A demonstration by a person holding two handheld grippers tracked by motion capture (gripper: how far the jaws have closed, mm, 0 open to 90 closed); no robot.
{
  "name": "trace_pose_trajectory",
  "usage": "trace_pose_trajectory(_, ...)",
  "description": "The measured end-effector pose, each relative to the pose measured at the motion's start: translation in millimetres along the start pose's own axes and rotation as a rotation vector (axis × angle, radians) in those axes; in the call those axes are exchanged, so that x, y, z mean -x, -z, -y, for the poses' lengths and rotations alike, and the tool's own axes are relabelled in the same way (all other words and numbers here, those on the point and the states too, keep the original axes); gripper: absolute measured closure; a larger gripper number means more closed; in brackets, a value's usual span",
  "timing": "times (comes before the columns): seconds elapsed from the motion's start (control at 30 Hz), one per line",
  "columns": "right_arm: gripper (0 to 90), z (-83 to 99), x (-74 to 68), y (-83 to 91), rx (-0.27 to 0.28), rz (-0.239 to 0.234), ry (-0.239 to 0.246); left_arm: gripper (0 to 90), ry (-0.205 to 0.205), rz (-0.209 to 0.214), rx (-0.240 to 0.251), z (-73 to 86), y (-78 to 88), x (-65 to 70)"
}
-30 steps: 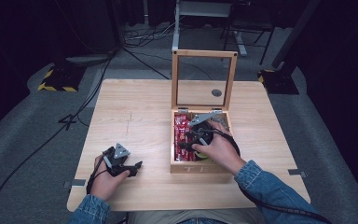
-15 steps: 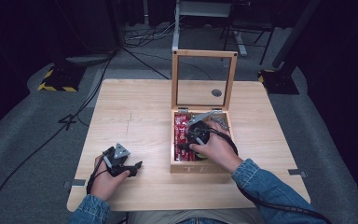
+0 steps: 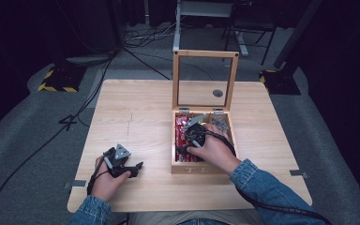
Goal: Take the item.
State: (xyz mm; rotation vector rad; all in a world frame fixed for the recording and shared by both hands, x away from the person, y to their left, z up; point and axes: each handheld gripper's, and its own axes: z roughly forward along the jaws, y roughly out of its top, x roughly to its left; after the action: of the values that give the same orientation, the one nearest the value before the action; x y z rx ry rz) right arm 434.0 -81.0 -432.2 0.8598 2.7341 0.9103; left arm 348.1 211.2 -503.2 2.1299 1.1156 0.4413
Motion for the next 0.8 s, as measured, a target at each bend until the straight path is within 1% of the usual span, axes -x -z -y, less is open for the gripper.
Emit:
trace_pose_trajectory(0.03,36.7,0.0,0.0,0.0,0.0,0.0,0.0,26.2,0.0,0.0,0.0,0.0,0.0,0.0)
trace_pose_trajectory(0.07,42.6,-0.2,-0.9,0.0,-0.008,0.019,0.005,26.2,0.0,0.0,0.0,0.0,0.0,0.1)
trace_pose_trajectory(0.1,45.2,-0.1,-0.4,0.5,-0.01,0.031,0.014,26.2,0.0,0.0,0.0,0.0,0.0,0.1)
trace_pose_trajectory(0.17,50.6,0.0,1.5,1.4,-0.011,0.029,0.003,26.2,0.0,-0.001,0.0,0.0,0.0,0.1)
trace_pose_trajectory(0.3,64.0,-0.3,2.3,4.5,-0.04,0.031,-0.023,26.2,0.0,0.0,0.0,0.0,0.0,0.1)
trace_pose_trajectory(0.37,69.4,-0.4,2.3,5.8,-0.049,0.022,-0.038,26.2,0.0,0.0,0.0,0.0,0.0,0.1)
trace_pose_trajectory(0.53,78.0,0.3,1.1,6.9,-0.049,0.009,-0.08,26.2,0.001,-0.001,0.0,0.0,0.0,0.2)
trace_pose_trajectory(0.67,80.9,-1.3,-0.7,7.7,-0.055,-0.002,-0.065,26.2,0.0,-0.001,0.0,0.0,0.0,0.2)
trace_pose_trajectory(0.8,82.4,-2.0,-3.0,8.5,-0.046,-0.005,-0.071,26.2,0.0,-0.001,0.0,0.0,0.0,0.2)
